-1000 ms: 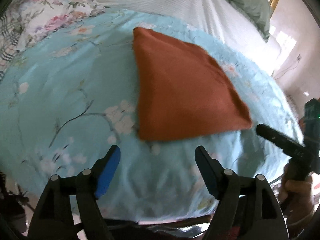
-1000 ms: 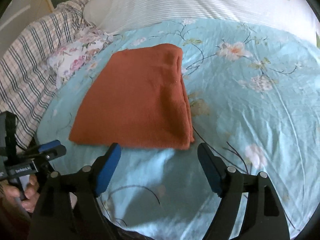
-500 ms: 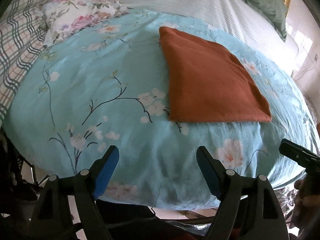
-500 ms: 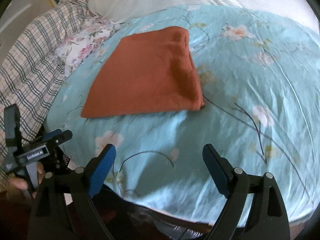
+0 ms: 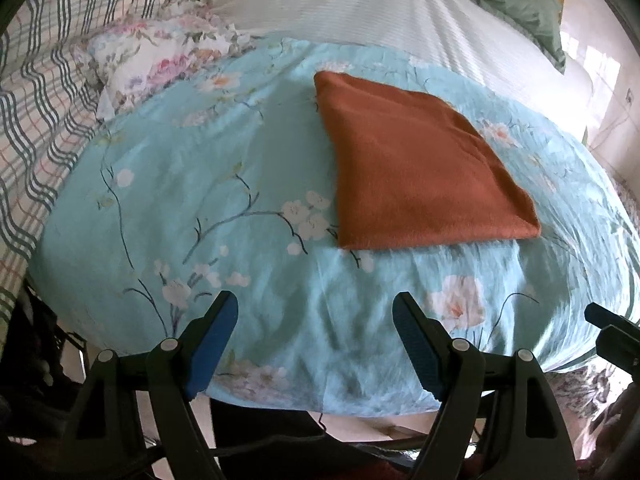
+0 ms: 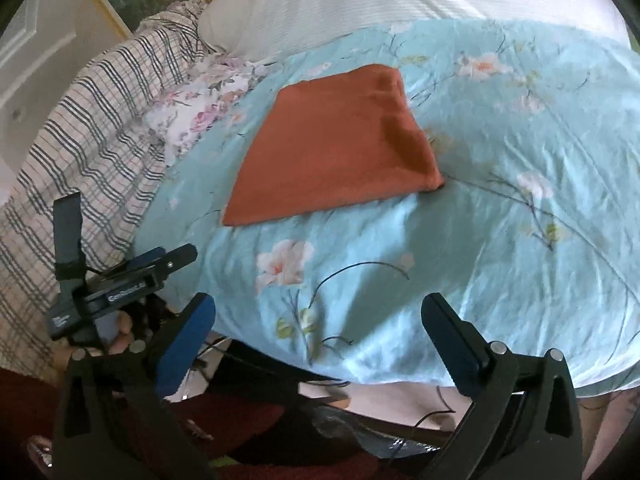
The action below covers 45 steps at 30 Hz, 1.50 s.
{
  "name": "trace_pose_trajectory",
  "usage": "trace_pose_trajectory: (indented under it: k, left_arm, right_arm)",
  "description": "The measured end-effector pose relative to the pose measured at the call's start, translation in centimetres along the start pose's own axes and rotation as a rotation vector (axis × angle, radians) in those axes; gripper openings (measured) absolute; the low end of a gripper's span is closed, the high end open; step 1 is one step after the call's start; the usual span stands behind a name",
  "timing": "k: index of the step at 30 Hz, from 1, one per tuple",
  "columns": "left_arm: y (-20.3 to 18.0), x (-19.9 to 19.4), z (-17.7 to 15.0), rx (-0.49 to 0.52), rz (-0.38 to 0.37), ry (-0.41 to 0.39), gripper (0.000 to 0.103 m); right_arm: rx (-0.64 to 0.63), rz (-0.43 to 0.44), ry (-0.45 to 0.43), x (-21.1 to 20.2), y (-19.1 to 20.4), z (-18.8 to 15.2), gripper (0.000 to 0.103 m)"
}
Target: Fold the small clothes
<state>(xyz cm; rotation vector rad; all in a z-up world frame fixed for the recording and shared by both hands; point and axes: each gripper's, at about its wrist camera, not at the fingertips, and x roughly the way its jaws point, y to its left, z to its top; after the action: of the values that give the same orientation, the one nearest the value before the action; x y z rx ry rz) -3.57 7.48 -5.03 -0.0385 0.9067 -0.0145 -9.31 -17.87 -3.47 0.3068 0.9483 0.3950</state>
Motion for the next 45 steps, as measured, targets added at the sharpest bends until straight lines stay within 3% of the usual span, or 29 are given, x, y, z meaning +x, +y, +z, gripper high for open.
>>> trace_pose_trajectory:
  k: [2,5,8,11,16,21,29,32,45]
  left_arm:
    - [-0.3,-0.3,0.1,0.016,0.018,-0.017,0.08]
    - [-0.7,-0.2,0.8,0.053,0.039,-0.019,0.08]
    - [-0.9,0.1,2.1,0.067,0.042,-0.005,0.08]
    - [-1.0,0.0,3.2,0.08,0.055,-0.017,0.081]
    - [-1.2,0.4,5.2,0.101,0.102,-0.005,0.081]
    - [-1.2,-0.1,6.3,0.122,0.115,0.005,0.081]
    - [-1.4,-0.6,7.2,0.148,0.117,0.005,0.082]
    - [-1.7,-0.1,7.5,0.161,0.125,0.001,0.082]
    - [-2.5,1.7,7.8,0.183,0.118,0.02,0.082]
  right_arm:
    - [-0.06,-0.015,-0.004,-0.1,0.5,0.7,0.103]
    - [-0.143,-0.129,0.025,0.8,0.9,2.2,0.103]
    - [-0.15,-0.128,0.032,1.2,0.0,3.8,0.103]
    - [-0.181,-0.181,0.035,1.8,-0.6,5.4,0.103]
    - [-0.193,-0.14,0.094,2.9,-0.9,7.9,0.103]
    - [-0.296,-0.151,0.063,1.7,0.5,9.2,0.103]
    - [-0.279,-0.114,0.046,1.0,0.4,10.9,0.103]
    - [-0.297,-0.151,0.038,1.8,0.6,11.0,0.103]
    - [-0.297,-0.158,0.096,5.0,-0.2,11.3,0.103]
